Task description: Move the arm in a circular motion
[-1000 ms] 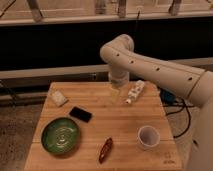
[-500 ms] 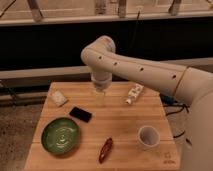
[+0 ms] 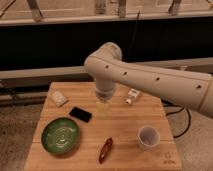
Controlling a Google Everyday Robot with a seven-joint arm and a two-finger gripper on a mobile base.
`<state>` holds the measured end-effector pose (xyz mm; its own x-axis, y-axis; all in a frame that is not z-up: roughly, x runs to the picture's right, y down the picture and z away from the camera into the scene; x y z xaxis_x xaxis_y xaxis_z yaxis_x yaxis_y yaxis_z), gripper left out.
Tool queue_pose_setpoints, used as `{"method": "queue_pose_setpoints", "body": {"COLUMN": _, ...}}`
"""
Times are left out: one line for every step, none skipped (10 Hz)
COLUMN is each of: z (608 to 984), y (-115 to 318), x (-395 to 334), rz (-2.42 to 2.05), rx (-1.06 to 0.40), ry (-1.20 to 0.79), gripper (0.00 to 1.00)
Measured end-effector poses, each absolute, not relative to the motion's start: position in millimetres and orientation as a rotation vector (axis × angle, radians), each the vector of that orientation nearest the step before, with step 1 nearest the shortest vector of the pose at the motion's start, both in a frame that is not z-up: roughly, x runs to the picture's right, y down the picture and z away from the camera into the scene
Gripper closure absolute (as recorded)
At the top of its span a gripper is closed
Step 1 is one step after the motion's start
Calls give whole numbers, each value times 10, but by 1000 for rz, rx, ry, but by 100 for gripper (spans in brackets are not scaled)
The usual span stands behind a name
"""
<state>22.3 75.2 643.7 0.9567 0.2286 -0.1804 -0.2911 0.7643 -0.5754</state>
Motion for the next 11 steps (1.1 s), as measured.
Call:
{"method": "queue_pose_setpoints", "body": {"z": 6339, "y": 809, "x": 414, "rz": 305, "rx": -647, "ry": 105, "gripper": 20}}
{"method": "queue_pose_setpoints", "body": {"z": 6219, "y": 881, "x": 678, "rz": 339, "rx": -655, "ry": 120, "gripper": 20}}
{"method": "queue_pose_setpoints", "body": {"z": 6147, "y": 920, "x": 842, "rz": 363, "rx": -658, "ry": 130, "gripper": 20}}
{"method": "queue_pose_setpoints", "body": {"z": 6093, "y": 947, "x": 1008, "rz": 390, "rx": -660, "ry": 142, "gripper": 20}}
{"method": "queue_pose_setpoints", "body": {"z": 6033, "y": 989, "x": 1325, "rz": 440, "rx": -668, "ry": 182, "gripper": 20}}
{"method": "queue_pose_setpoints", "body": {"z": 6017, "y": 994, "x": 1497, "rz": 466, "rx": -671, "ry": 209, "gripper": 20}}
{"method": "queue_pose_setpoints", "body": {"z": 6011, "y": 981, "x": 1649, "rz": 491, "rx": -672, "ry": 237, "gripper": 20}}
{"method": "queue_pose_setpoints", "body": {"z": 6048, "y": 920, "x": 1857, "rz": 524, "rx": -661, "ry": 288, "gripper": 20}}
{"method": "queue_pose_setpoints", "body": {"z": 6125, "y": 836, "x": 1980, "rz": 549, "rx": -654, "ry": 324, "gripper": 20}}
{"method": "queue_pose_setpoints", "body": {"z": 6240, "y": 740, "x": 2055, "rz": 560, "rx": -648, "ry": 350, "gripper": 20}}
{"method": "queue_pose_setpoints", "body": {"z": 6359, "y": 644, "x": 2072, "rz": 567, "rx": -641, "ry": 367, "gripper": 20}}
